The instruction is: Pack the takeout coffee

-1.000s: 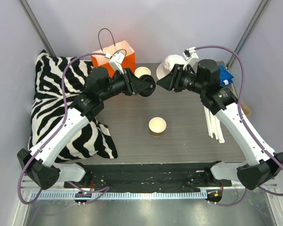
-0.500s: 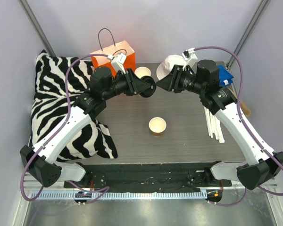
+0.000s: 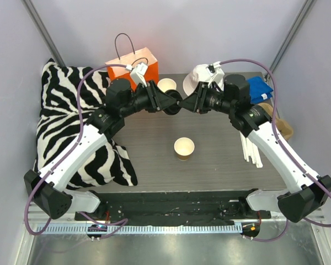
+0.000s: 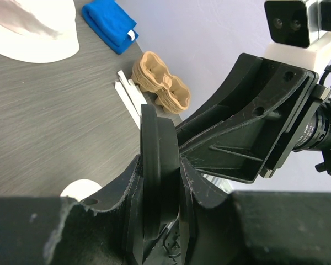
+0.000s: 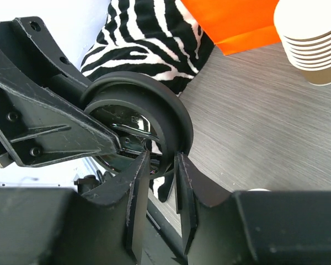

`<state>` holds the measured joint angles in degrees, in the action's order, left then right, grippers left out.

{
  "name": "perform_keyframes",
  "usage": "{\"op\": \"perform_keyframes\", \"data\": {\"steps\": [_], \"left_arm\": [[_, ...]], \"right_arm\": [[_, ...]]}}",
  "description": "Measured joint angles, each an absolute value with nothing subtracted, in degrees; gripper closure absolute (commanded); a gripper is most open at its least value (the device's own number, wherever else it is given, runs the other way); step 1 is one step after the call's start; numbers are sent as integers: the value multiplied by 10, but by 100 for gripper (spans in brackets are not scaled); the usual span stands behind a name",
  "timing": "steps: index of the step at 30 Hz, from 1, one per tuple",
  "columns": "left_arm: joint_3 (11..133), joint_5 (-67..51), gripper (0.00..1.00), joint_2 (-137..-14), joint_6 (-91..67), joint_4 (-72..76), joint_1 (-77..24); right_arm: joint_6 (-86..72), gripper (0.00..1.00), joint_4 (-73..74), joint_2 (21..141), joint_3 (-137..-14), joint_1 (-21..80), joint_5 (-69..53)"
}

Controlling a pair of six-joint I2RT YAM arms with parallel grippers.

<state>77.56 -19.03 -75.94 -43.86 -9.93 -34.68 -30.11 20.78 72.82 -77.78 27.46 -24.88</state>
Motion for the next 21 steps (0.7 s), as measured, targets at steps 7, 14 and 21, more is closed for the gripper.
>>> {"op": "perform_keyframes", "data": {"steps": [7,14,21], "left_arm": [[770,-191,100,-760,-449,-94,-347],[759,-196,100,-760,-461,-89,-346],[750,-195,100,-760,-474,-84,-347]], "right_arm": [[-302,71,207,731,-778,276,-240],[-306,77,206,738,-778,276,-230],[-309,99,205,739,-769,276,-228]]}}
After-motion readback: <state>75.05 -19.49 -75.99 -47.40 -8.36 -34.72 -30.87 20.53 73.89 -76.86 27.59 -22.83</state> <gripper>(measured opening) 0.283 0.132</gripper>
